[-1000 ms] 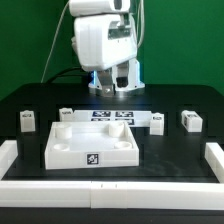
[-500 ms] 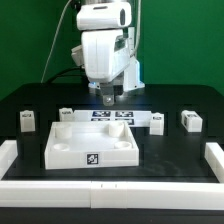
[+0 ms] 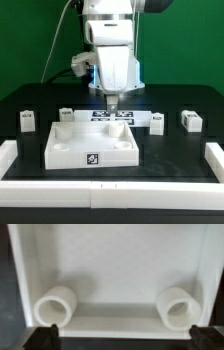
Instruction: Assemble one leg
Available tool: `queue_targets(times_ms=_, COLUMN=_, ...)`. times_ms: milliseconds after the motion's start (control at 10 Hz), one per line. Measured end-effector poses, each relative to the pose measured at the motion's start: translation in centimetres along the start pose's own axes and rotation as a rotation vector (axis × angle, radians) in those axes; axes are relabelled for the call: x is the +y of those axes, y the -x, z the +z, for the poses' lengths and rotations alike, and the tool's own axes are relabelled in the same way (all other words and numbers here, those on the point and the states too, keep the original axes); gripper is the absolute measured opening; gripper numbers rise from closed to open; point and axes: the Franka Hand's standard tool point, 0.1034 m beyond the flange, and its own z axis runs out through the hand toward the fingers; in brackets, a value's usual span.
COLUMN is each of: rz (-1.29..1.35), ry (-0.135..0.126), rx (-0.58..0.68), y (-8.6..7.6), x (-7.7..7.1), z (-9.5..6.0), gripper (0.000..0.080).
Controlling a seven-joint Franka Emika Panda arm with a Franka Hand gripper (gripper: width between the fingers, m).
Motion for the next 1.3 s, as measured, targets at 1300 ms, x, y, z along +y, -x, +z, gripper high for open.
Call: queue_targets(times_ms=1300, rz=0.018, ry=-0.050, rx=0.036, y=0.7, x=-7.5, z=7.0, gripper=0.0650)
